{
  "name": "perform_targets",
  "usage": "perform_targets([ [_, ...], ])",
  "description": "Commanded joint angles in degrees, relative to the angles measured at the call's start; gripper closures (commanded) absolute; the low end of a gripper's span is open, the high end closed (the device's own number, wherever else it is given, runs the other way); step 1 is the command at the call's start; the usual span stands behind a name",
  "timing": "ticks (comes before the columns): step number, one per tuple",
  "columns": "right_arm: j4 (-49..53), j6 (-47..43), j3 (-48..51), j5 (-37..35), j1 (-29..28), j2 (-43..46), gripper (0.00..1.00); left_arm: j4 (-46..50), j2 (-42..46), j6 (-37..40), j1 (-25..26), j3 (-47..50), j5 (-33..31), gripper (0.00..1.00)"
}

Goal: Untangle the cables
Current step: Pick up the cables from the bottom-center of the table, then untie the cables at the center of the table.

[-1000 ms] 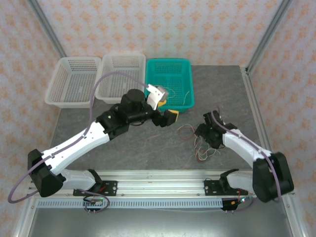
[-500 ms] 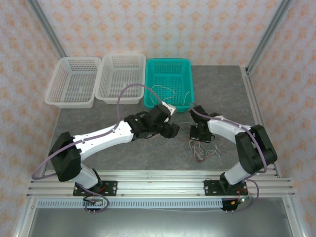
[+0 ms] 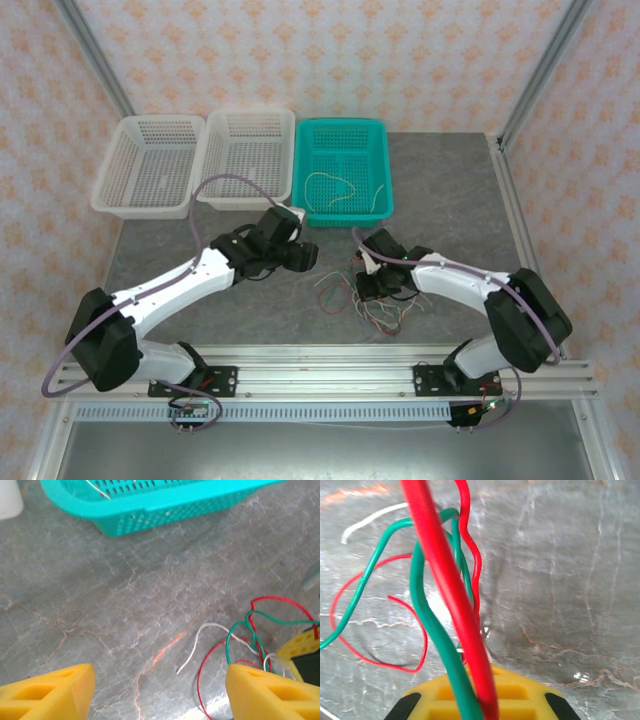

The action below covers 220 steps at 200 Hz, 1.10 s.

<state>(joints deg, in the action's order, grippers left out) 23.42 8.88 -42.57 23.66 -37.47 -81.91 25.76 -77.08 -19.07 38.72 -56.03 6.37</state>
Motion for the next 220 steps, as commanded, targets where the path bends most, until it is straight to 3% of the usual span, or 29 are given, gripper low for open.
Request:
perform_targets([
  [1,-4.98,-3.99,1.11,2.35,-0.06,3.96,1.0,1.29,-1.06,4.18,-1.21,2.68,10.44,0.31],
  [56,-8.18,-6.38,2.19,8.29,-0.06,9.94,1.0,-7.44,-7.98,1.17,-3.66,7.05,11.31,0.33],
  [90,-7.89,-5.9,1.96,8.87,-0.06,9.91,1.0,-8.63,-12.7,2.29,-4.35,6.11,13.29,0.48],
  [117,-9.18,-4.44,2.22,7.94,-0.07,9.07,1.0,-12.17,-15.35,2.55,-4.35,6.62,19.48,0.5],
  [155,-9.34,-3.87,1.52,8.76,-0.06,7.36,1.0,-11.54,-19.51,1.61,-4.35,5.04,14.57,0.66],
  [204,-9.38,-3.49,2.04,8.38,-0.06,7.27,1.0,-16.59,-23.5,-0.78,-4.31,4.47,19.17,0.78],
  [220,-9.66,-3.09,2.29,7.91,-0.06,7.37,1.0,-16.61,-23.75,-0.78,-4.36,4.52,18.88,0.87],
])
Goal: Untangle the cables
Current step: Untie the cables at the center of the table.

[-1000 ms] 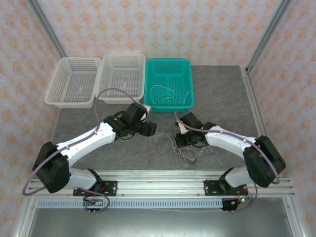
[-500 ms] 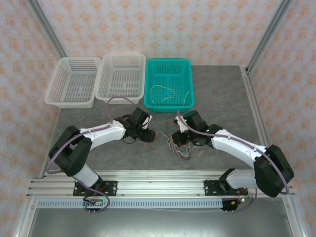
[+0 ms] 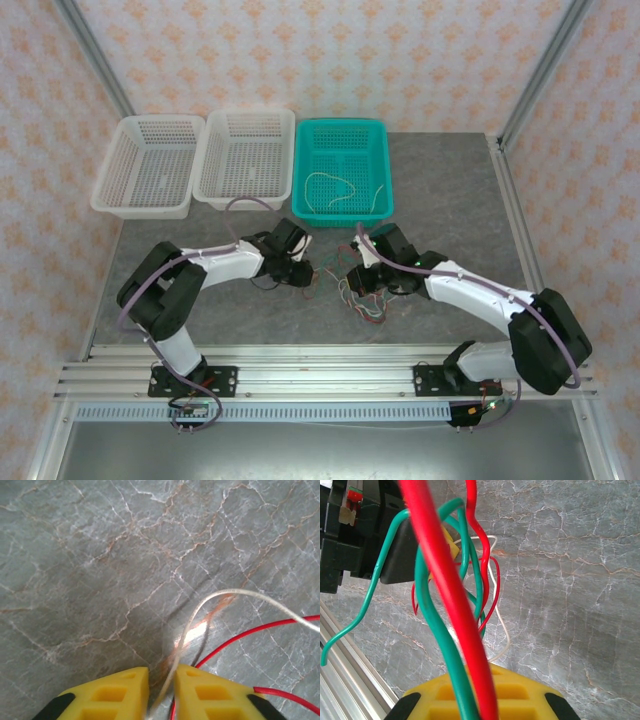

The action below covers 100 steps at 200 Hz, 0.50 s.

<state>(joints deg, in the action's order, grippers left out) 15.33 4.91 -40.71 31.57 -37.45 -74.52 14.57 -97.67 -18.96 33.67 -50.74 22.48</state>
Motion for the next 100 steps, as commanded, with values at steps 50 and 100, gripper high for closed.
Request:
perform_targets([
  [50,-9.7,10.67,6.02,-9.82,-0.08,1.32,1.0,0.15,7.4,0.43,0.49,-0.12,-4.25,1.0],
  [100,-14.11,33.67,16.52,-25.8,7.92,5.8,1.0,15.03,27.69,-2.16,-4.7,-4.1,-18.14,1.0],
])
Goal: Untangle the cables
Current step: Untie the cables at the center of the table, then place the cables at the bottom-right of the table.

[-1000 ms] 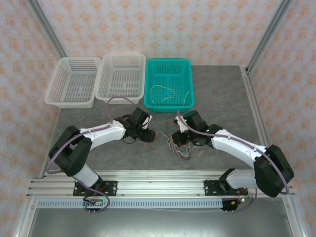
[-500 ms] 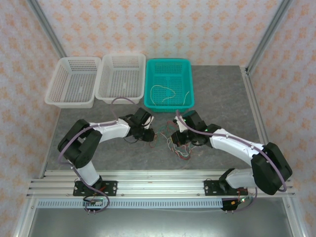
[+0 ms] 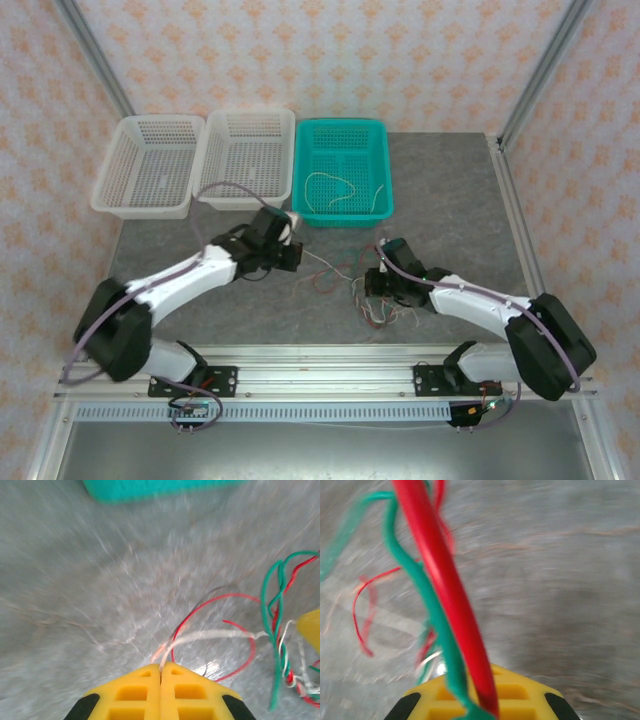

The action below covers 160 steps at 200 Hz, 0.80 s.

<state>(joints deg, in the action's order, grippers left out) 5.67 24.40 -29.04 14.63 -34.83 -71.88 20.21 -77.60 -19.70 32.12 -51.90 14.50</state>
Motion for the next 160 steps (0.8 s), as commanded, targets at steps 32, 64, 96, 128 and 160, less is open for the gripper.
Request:
perform_targets([
  [32,-2.53,19.53,9.14,-8.45,12.11,5.94,1.0,13.82,16.98,-3.46,-8.57,-4.51,-12.49,1.0],
  [64,1.53,20.07,8.43,-9.57,14.25,5.41,1.0,15.77,21.17,-3.24,-11.04,-6.72,-11.91,1.0],
  [96,3.33,23.34,8.55,-10.26,16.99,5.5,1.0,20.45,21.17,-1.67,-11.28,-10.08,-14.63,1.0],
  [128,4.42,23.48,6.6,-9.35,17.69,5.84,0.9,22.39,22.74,-0.52,-12.08,-11.24,-14.34,1.0],
  [160,-3.09,15.25,5.14,3.78,15.66,9.58,0.72,7.31,21.59,-0.14,-11.08,-3.52,15.63,1.0],
])
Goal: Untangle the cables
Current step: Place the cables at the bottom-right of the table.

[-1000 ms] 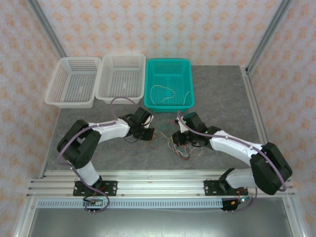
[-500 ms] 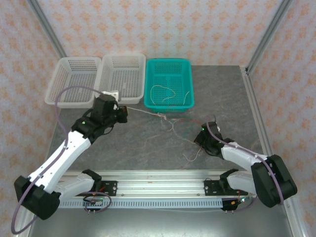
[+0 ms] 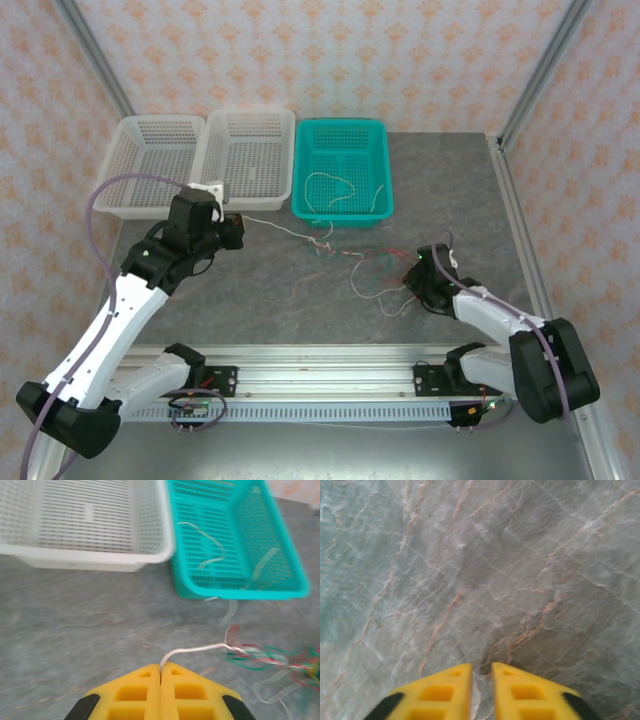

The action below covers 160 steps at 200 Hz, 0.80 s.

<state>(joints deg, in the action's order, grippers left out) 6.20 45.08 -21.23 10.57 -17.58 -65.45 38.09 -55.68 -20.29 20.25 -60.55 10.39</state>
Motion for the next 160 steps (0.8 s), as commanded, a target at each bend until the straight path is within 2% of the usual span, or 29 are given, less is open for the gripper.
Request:
perform_targets([
  [1,-3.72,-5.79,-2.8,8.3,-1.85,3.28,0.71,-11.14,-0.41,0.18,0.99,5.47,20.14,1.0],
  [9,-3.5,-8.92,-3.99,10.98,-4.09,4.55,0.68,-16.57,-0.76,-2.51,3.09,8.86,21.72,1.0],
  [17,-0.86,-11.19,-5.57,10.47,-6.85,5.69,0.63,-20.35,-1.34,-3.3,5.93,11.32,21.46,1.0],
  [38,6.35,-14.91,-8.14,8.43,-10.51,8.18,0.5,-18.69,-3.48,-0.46,12.06,11.72,14.57,1.0],
  [70,13.08,-17.22,-9.53,3.29,-11.83,14.45,0.39,-14.71,-3.24,1.5,12.36,10.78,7.82,1.0],
  [101,13.55,-27.74,-13.36,-4.22,-17.32,19.39,0.32,-11.59,-1.35,3.62,12.28,8.79,1.25,1.0],
  [113,11.74,-32.07,-14.63,-4.51,-18.48,18.61,0.32,-10.71,-0.48,4.44,12.34,8.04,-1.38,1.0],
  [143,3.56,-47.1,-15.71,0.98,-19.41,11.35,0.31,-9.65,1.39,5.66,12.28,6.77,-5.45,1.0],
  [160,5.79,-54.72,-19.48,-0.02,-19.42,4.08,0.31,-8.85,1.82,6.12,12.35,6.31,-5.61,1.0],
])
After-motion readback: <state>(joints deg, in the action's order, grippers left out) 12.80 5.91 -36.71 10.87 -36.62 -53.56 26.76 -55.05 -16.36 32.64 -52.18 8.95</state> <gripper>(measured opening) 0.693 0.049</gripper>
